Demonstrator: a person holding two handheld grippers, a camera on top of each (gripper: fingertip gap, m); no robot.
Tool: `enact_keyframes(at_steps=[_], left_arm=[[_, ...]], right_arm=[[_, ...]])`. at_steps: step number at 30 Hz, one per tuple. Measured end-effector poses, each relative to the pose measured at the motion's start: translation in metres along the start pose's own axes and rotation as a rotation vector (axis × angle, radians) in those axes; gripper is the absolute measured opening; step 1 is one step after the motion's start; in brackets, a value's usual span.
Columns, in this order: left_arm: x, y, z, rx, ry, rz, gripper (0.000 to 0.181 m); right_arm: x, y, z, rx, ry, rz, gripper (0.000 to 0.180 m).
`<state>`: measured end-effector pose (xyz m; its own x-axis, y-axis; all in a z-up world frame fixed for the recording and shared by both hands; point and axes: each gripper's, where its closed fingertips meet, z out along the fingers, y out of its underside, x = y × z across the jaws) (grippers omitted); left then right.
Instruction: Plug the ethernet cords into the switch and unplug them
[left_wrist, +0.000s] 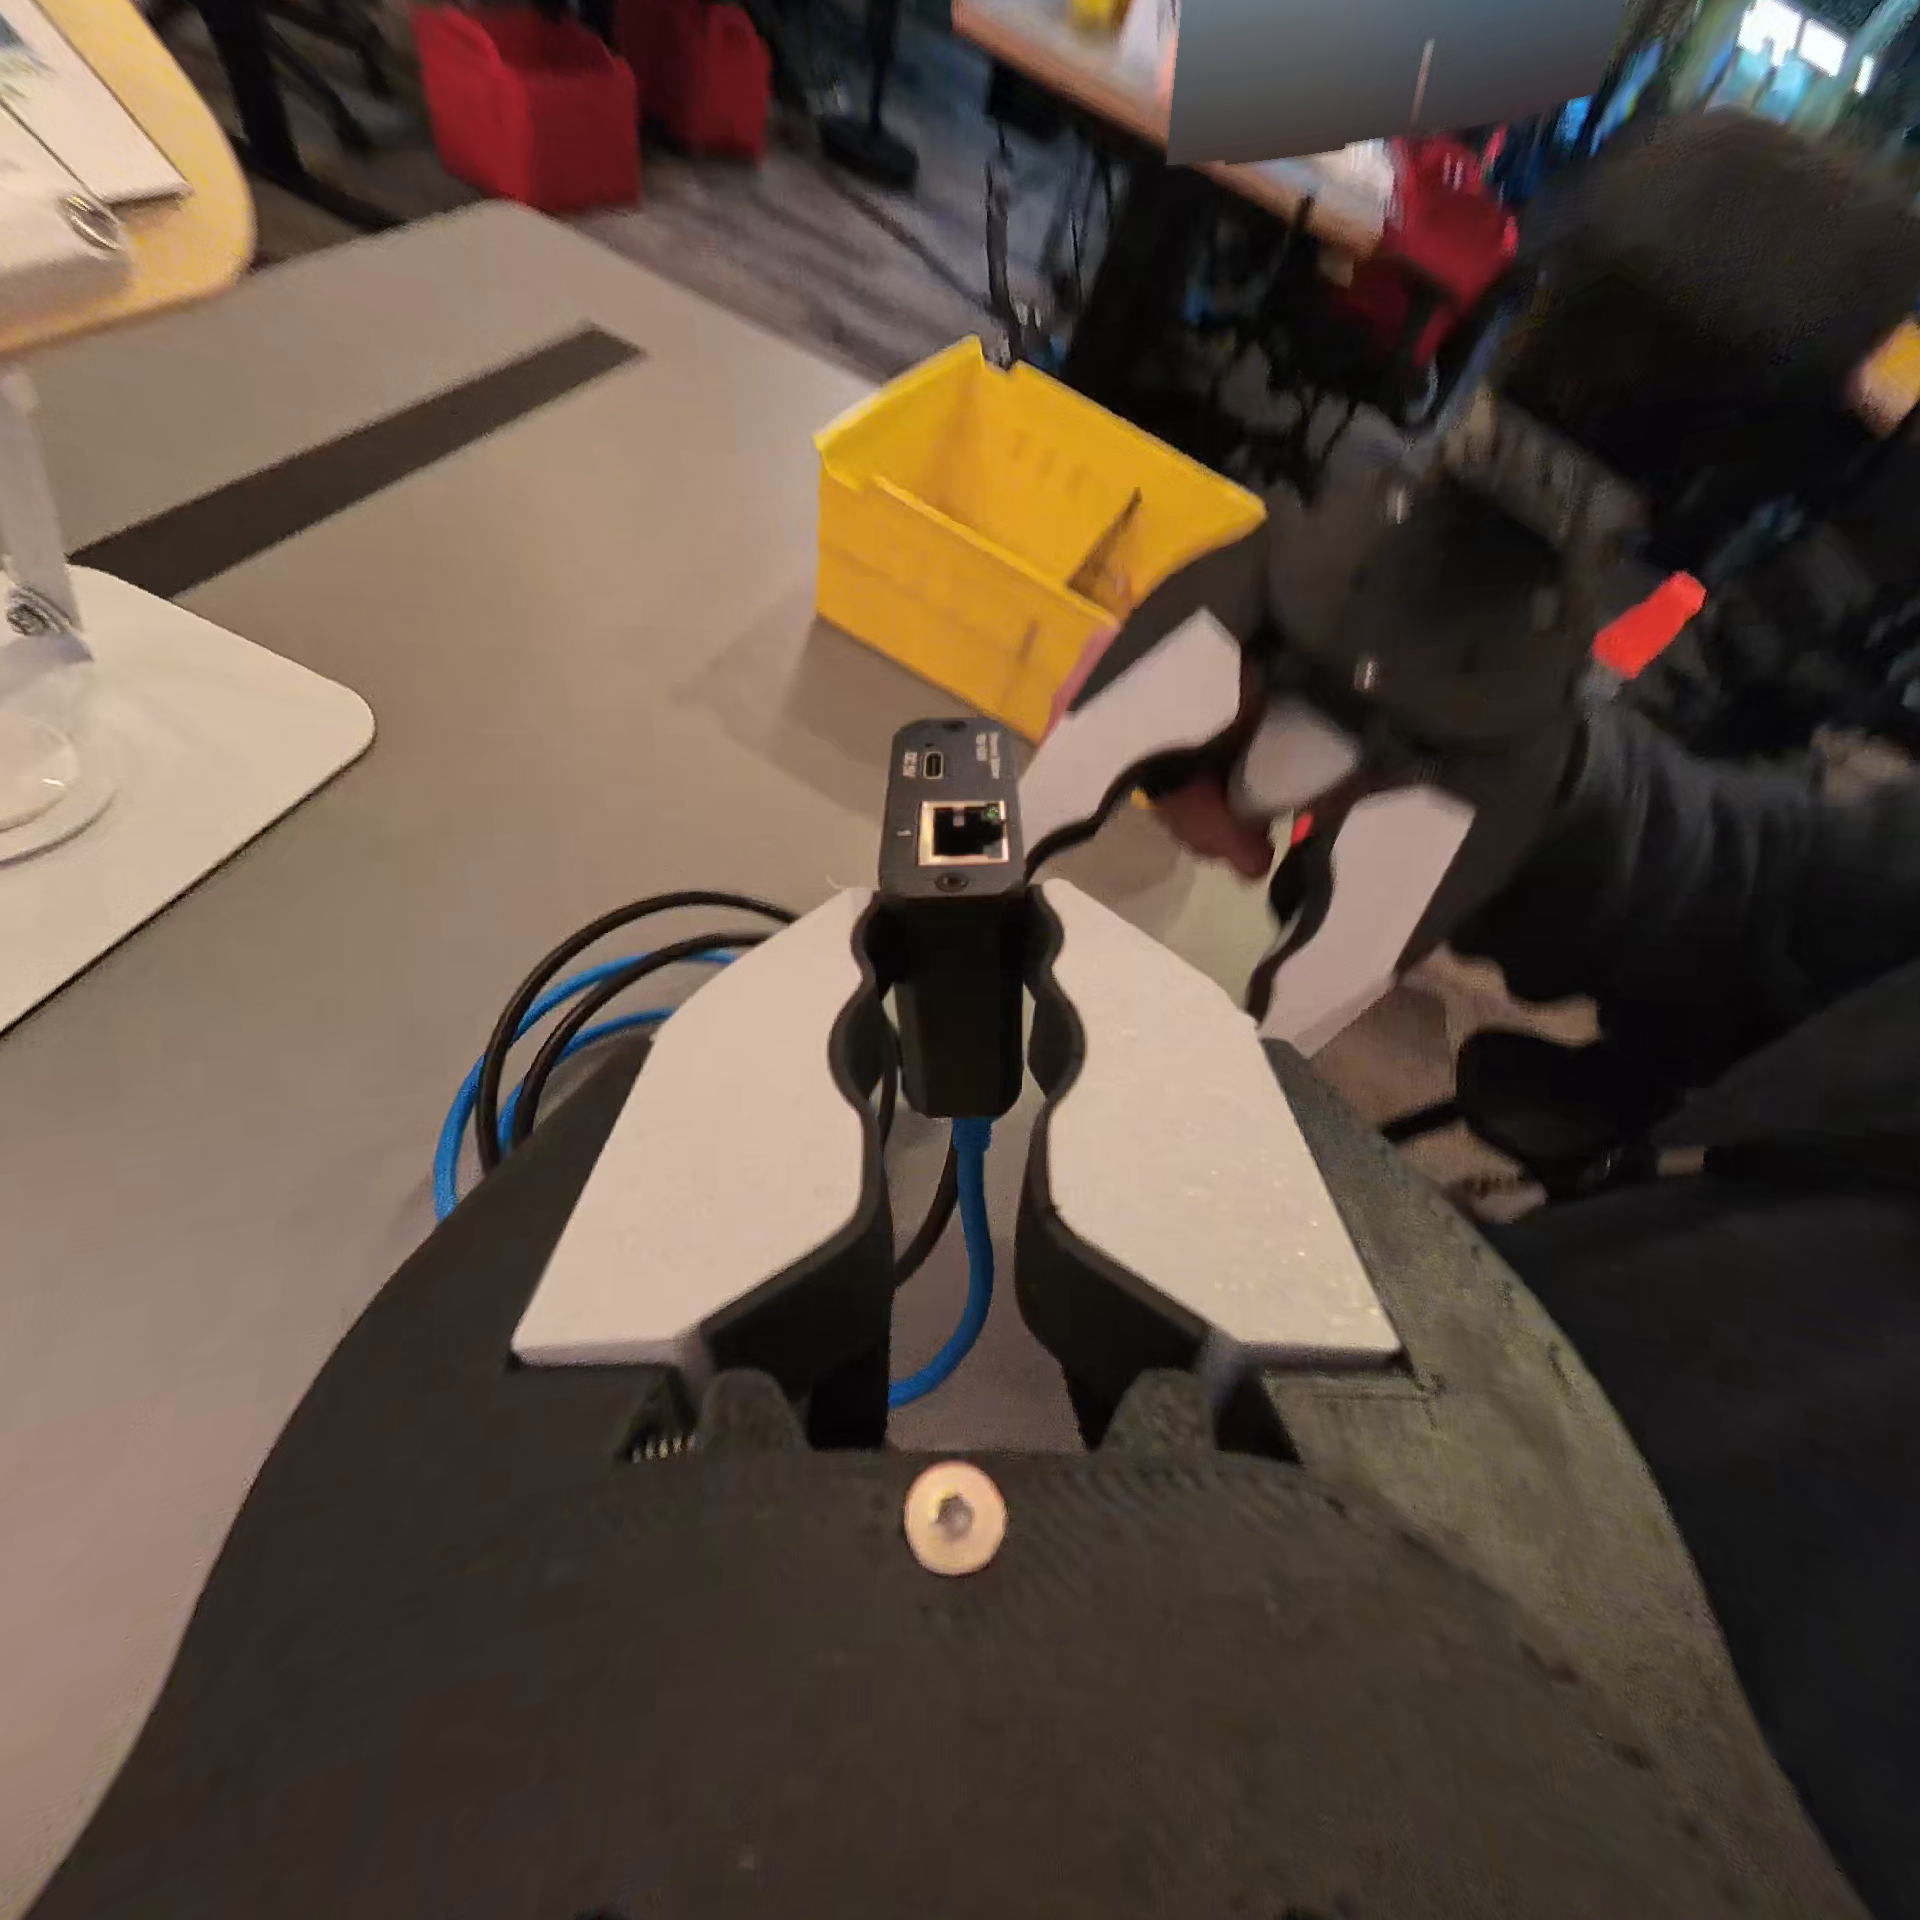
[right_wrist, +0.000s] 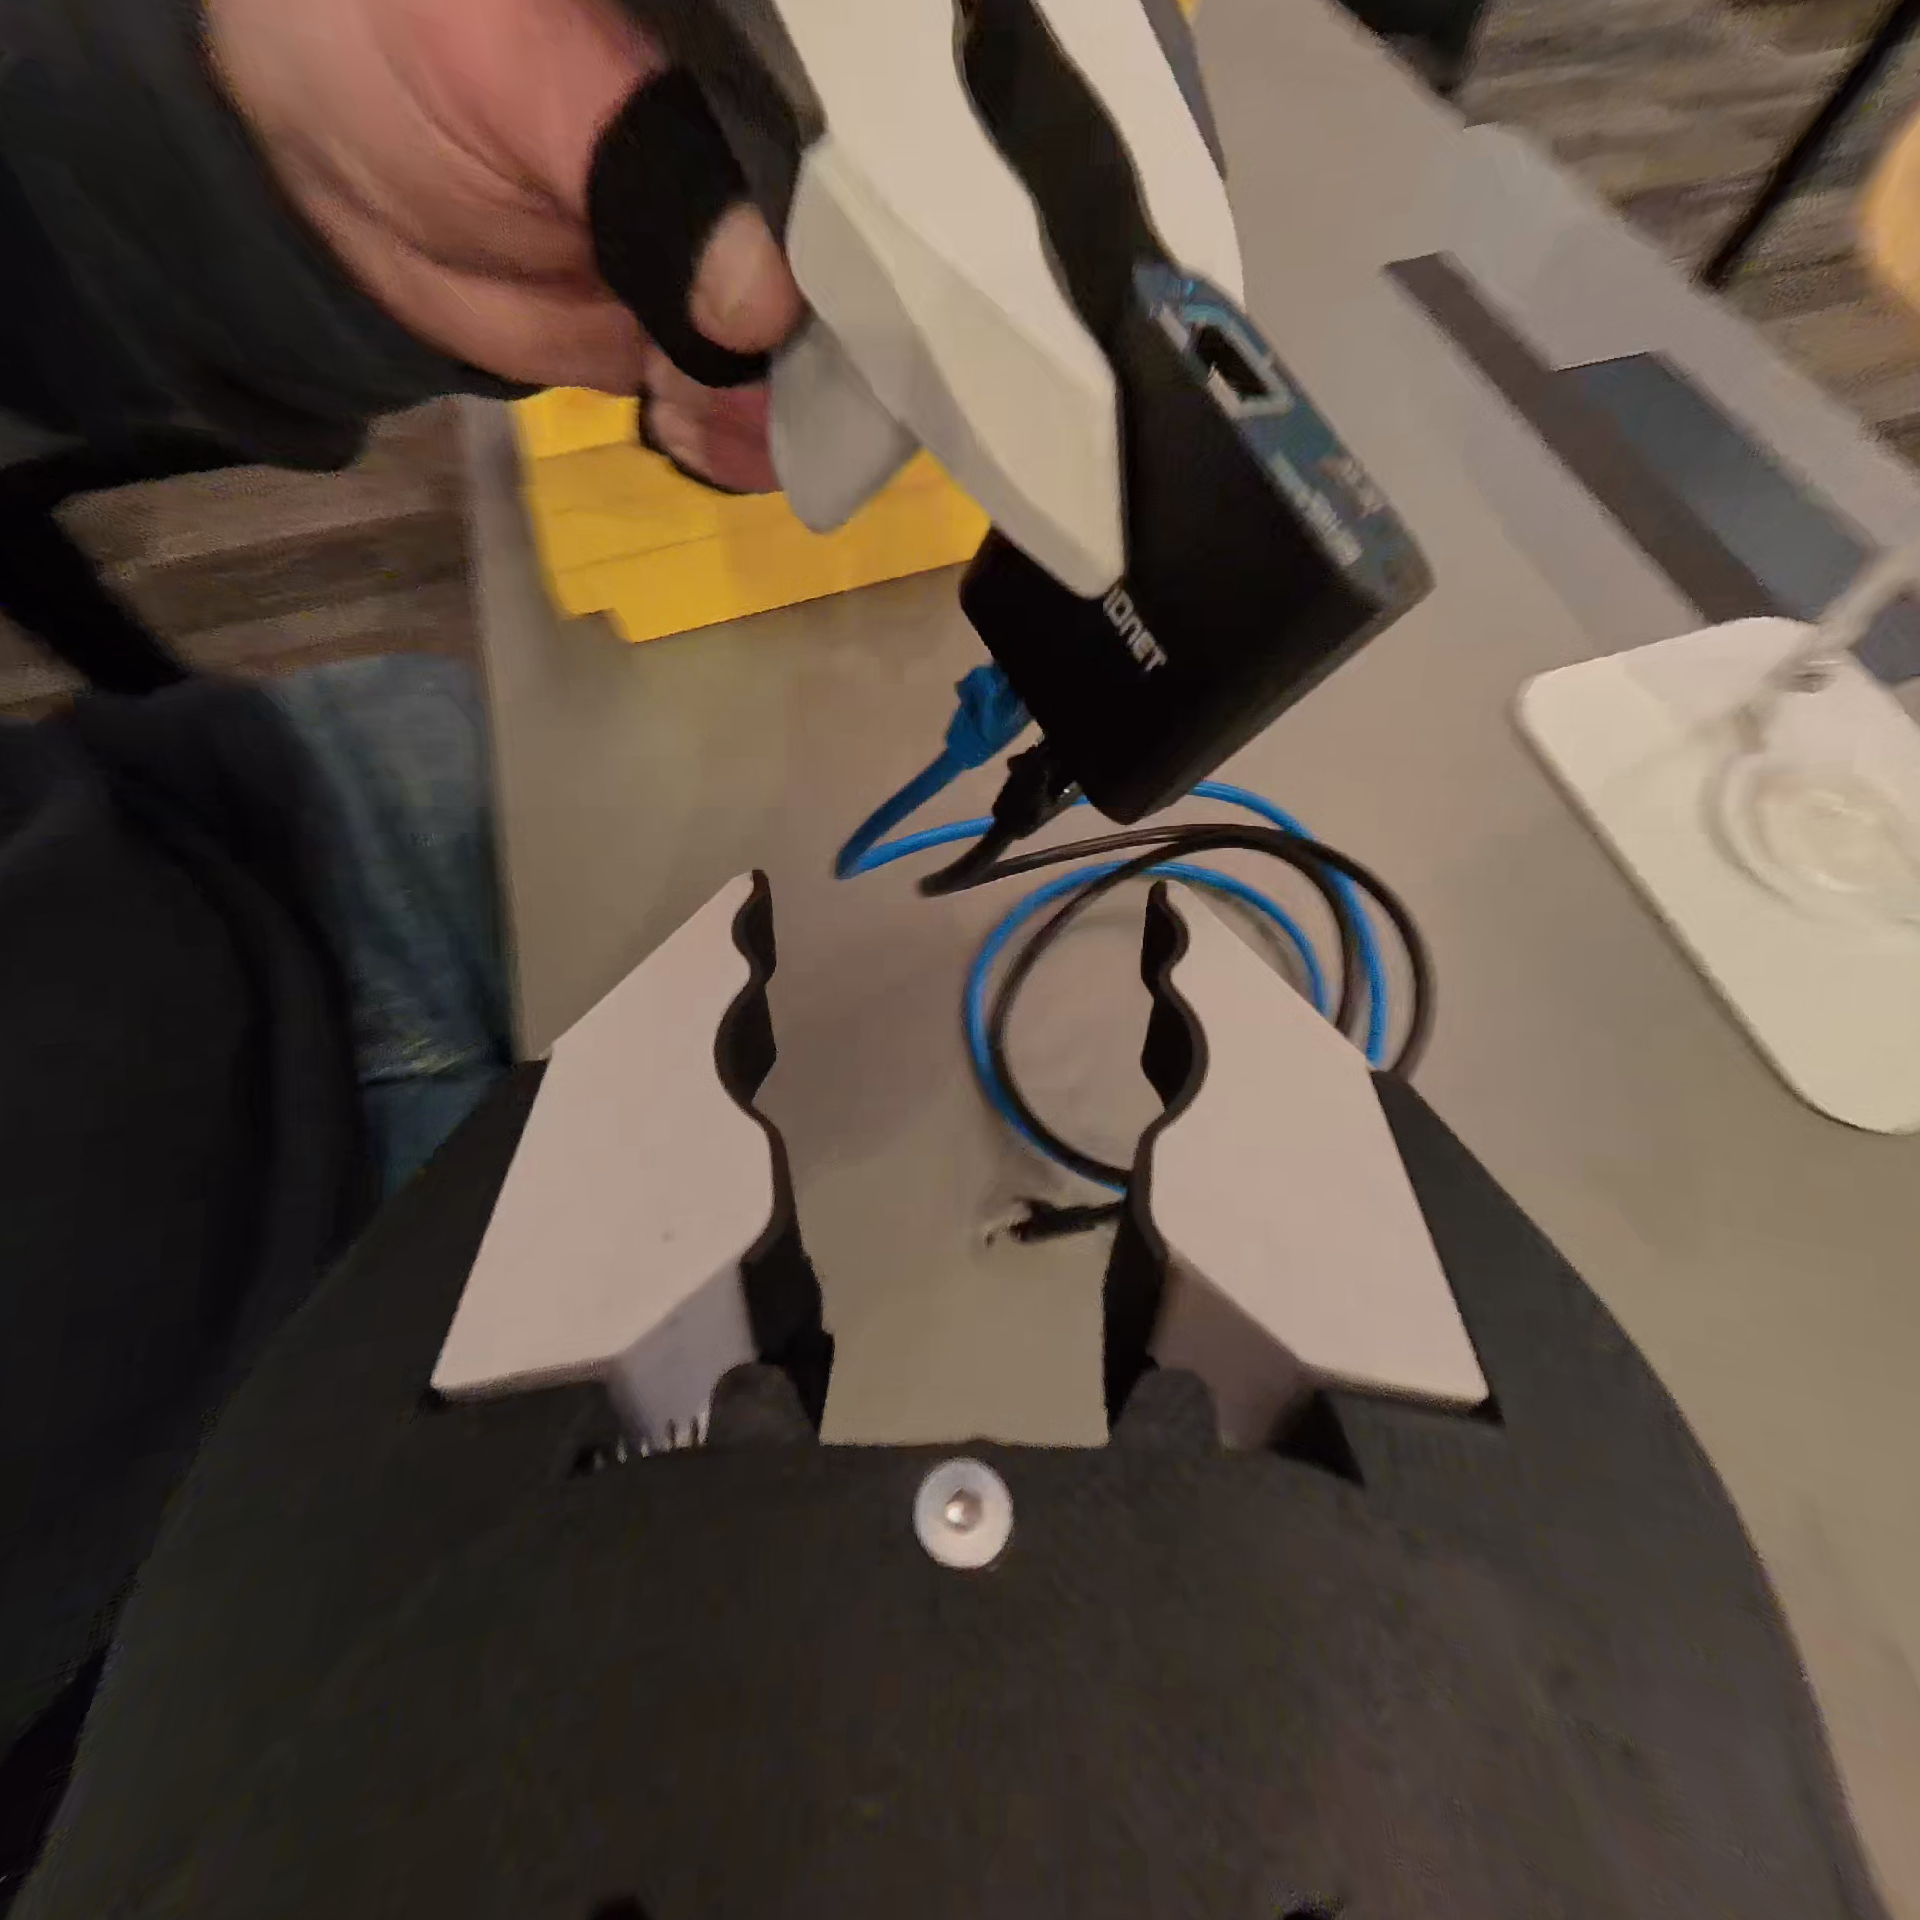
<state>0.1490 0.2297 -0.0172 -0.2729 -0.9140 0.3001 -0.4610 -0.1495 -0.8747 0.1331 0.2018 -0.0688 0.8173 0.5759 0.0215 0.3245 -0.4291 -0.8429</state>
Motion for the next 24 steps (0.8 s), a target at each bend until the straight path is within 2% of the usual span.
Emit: enact_keyframes(at_steps=[1,2,4,7,11,15,17,21,24], left_arm=[[0.0,-0.004,0.0,0.045,-0.007,-0.018,0.024],[0.002,-0.007,0.002,0.074,-0.004,-0.034,0.024],[0.005,-0.01,0.004,0.118,-0.023,-0.042,0.024],[0.008,-0.014,0.007,0.16,-0.041,-0.046,0.024],[0.008,-0.016,0.007,0.173,-0.056,-0.044,0.024],[0.008,-0.013,0.001,0.148,-0.019,-0.04,0.025],[0.012,-0.013,-0.003,0.113,-0.008,0.071,0.029],[0.014,-0.021,-0.019,0.044,-0.111,0.426,0.068],[0.029,-0.016,-0.021,-0.046,-0.062,0.609,0.087]], right_arm=[[0.007,-0.001,0.005,0.036,0.084,-0.003,0.067],[0.005,-0.005,0.011,0.093,0.096,0.026,0.061],[-0.004,-0.018,0.022,0.202,0.039,0.148,0.064],[0.003,-0.025,0.033,0.272,0.051,0.229,0.058],[0.009,-0.029,0.04,0.328,0.01,0.314,0.023],[0.005,-0.021,0.034,0.227,-0.073,0.248,0.017],[0.0,-0.016,0.027,0.138,-0.154,0.205,0.015],[-0.016,0.0,0.009,-0.079,-0.37,0.083,0.014],[-0.035,0.015,-0.009,-0.22,-0.594,-0.015,0.014]])
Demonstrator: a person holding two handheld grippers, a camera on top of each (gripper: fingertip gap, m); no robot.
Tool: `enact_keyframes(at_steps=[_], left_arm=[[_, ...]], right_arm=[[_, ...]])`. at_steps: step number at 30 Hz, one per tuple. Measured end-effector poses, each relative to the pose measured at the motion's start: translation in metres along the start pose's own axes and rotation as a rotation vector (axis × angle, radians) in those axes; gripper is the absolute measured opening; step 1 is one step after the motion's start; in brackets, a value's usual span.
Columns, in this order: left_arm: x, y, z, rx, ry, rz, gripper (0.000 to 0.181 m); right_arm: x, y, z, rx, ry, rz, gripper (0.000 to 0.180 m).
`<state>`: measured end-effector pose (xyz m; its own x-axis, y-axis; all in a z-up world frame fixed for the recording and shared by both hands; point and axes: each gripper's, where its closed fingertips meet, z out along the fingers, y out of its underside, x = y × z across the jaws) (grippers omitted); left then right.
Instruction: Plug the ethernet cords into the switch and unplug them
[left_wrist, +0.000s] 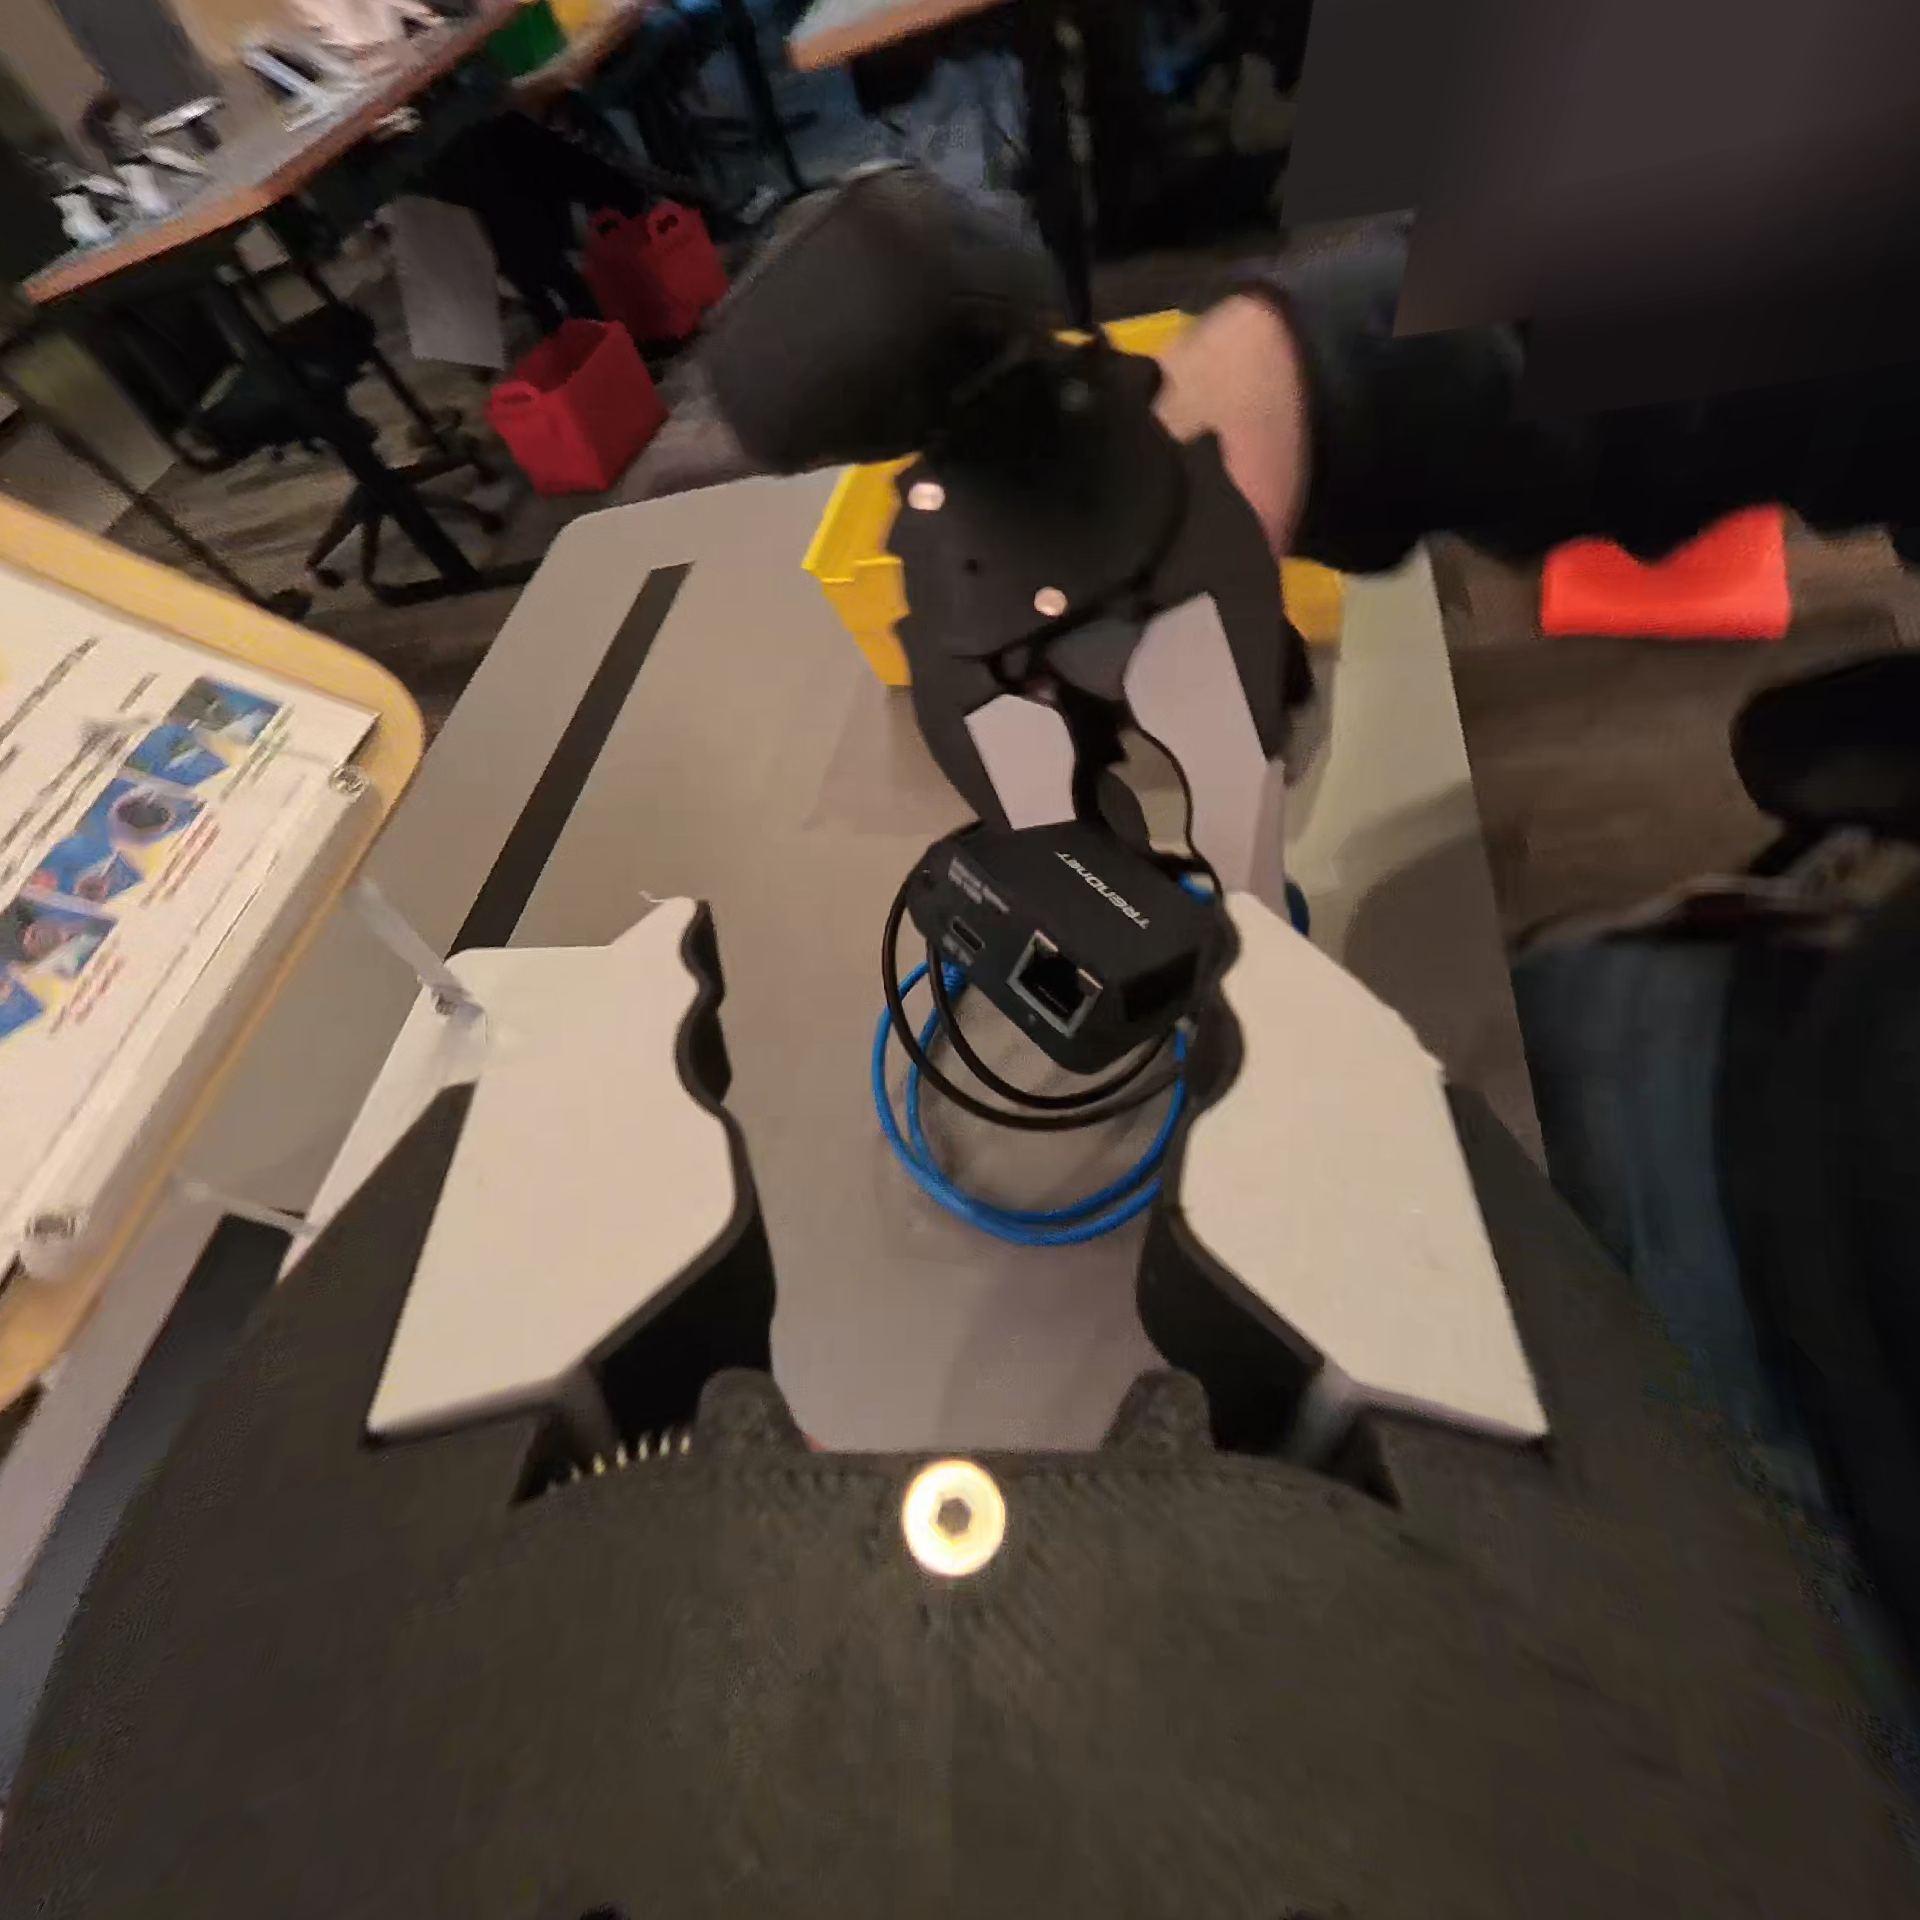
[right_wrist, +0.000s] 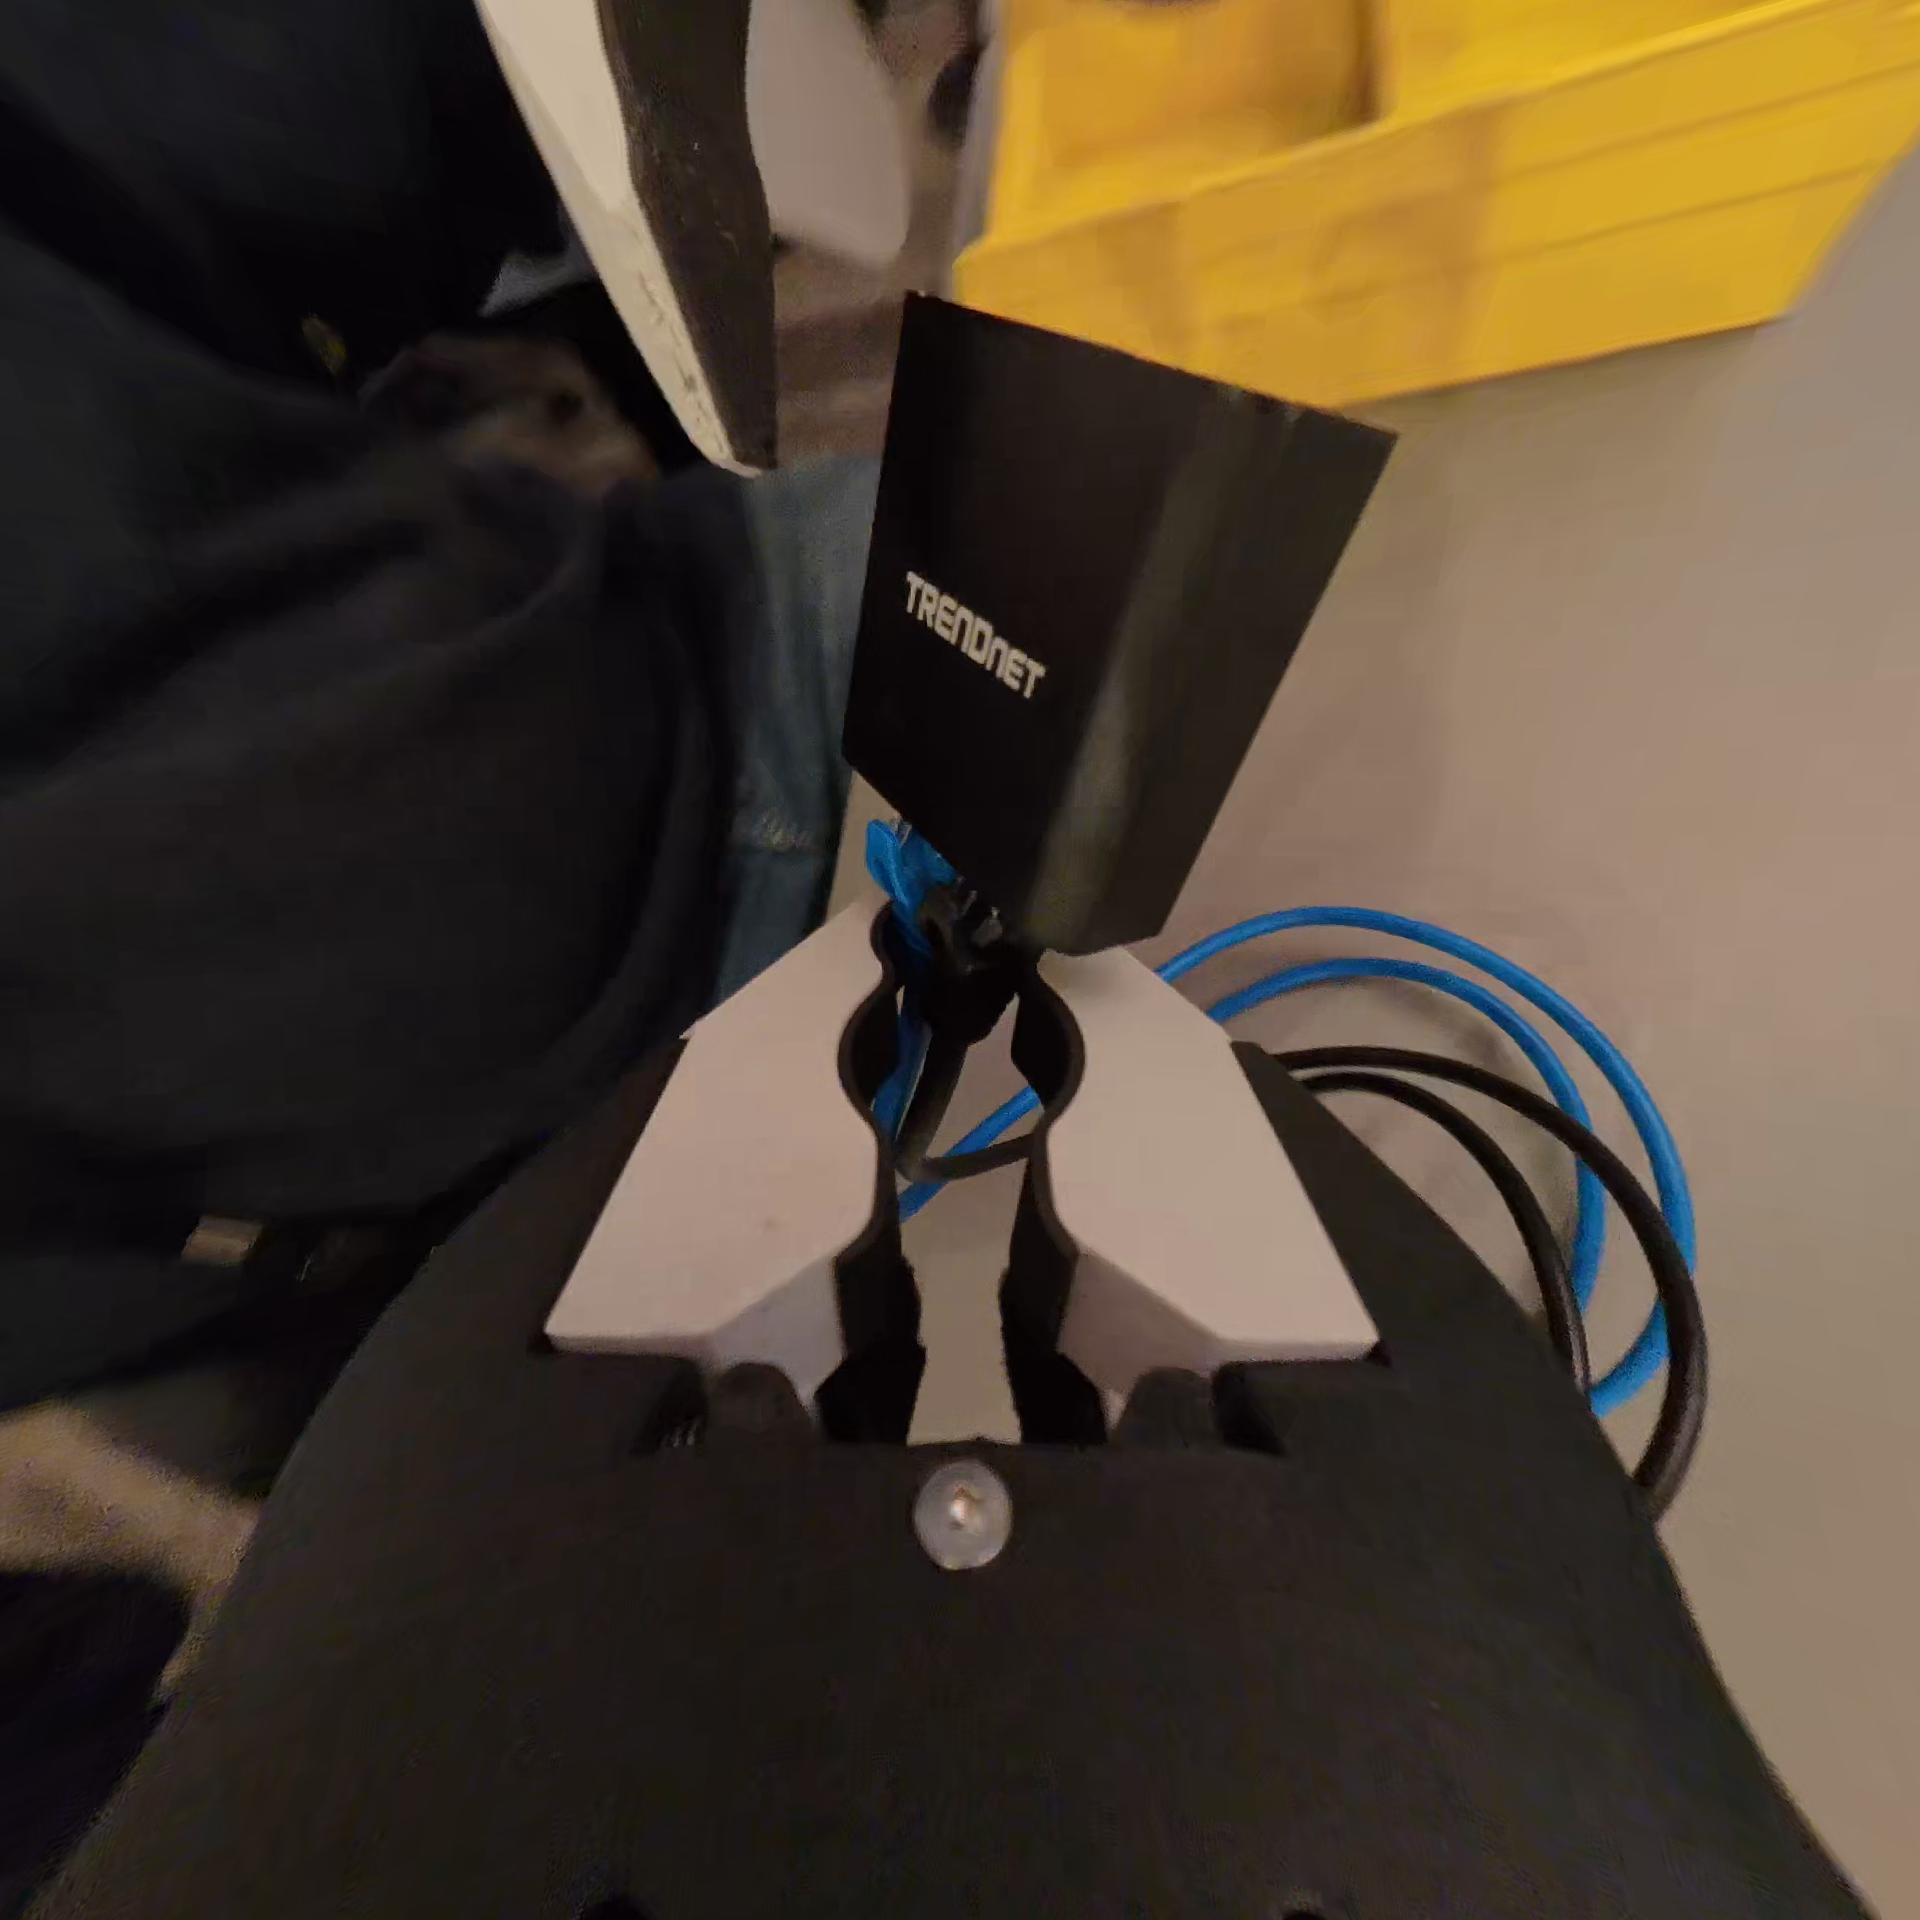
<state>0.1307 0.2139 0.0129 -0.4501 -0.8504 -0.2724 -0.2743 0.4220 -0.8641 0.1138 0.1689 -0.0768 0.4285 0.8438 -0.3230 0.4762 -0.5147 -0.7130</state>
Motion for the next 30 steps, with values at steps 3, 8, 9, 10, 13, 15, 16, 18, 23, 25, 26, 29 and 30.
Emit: enact_keyframes(at_steps=[3,8,9,10,13,15,16,18,23,25,26,29,30], left_arm=[[0.027,0.003,0.009,-0.05,0.119,0.104,0.099],[0.063,0.015,0.024,-0.071,0.246,0.166,0.082],[0.069,0.013,0.024,-0.046,0.268,0.158,0.073],[0.074,0.012,0.023,-0.031,0.288,0.153,0.066],[0.081,0.013,0.026,-0.01,0.312,0.125,0.069],[0.088,0.018,0.03,-0.027,0.328,0.125,0.075],[0.091,0.021,0.031,-0.046,0.336,0.133,0.072],[0.092,0.023,0.033,-0.053,0.321,0.134,0.07],[0.086,0.028,0.036,-0.049,0.288,0.049,0.078],[0.087,0.028,0.037,-0.038,0.276,0.039,0.073],[0.088,0.027,0.038,-0.023,0.274,0.033,0.073],[0.089,0.024,0.038,-0.009,0.271,0.026,0.072],[0.088,0.022,0.038,0.005,0.263,0.024,0.072]], right_arm=[[-0.017,0.012,-0.002,-0.134,-0.143,-0.106,0.014],[-0.034,0.021,-0.001,-0.287,-0.282,-0.195,0.015],[-0.036,0.024,-0.002,-0.308,-0.305,-0.194,0.015],[-0.038,0.025,-0.002,-0.32,-0.33,-0.195,0.015],[-0.045,0.029,-0.006,-0.341,-0.41,-0.193,0.014],[-0.048,0.033,-0.007,-0.37,-0.438,-0.198,0.014],[-0.048,0.036,-0.007,-0.394,-0.442,-0.195,0.014],[-0.048,0.038,-0.008,-0.407,-0.441,-0.195,0.014],[-0.047,0.034,-0.012,-0.364,-0.437,-0.192,0.014],[-0.047,0.034,-0.013,-0.364,-0.43,-0.195,0.014],[-0.047,0.035,-0.012,-0.37,-0.431,-0.193,0.014],[-0.048,0.037,-0.011,-0.376,-0.434,-0.192,0.013],[-0.048,0.036,-0.011,-0.37,-0.437,-0.19,0.013]])
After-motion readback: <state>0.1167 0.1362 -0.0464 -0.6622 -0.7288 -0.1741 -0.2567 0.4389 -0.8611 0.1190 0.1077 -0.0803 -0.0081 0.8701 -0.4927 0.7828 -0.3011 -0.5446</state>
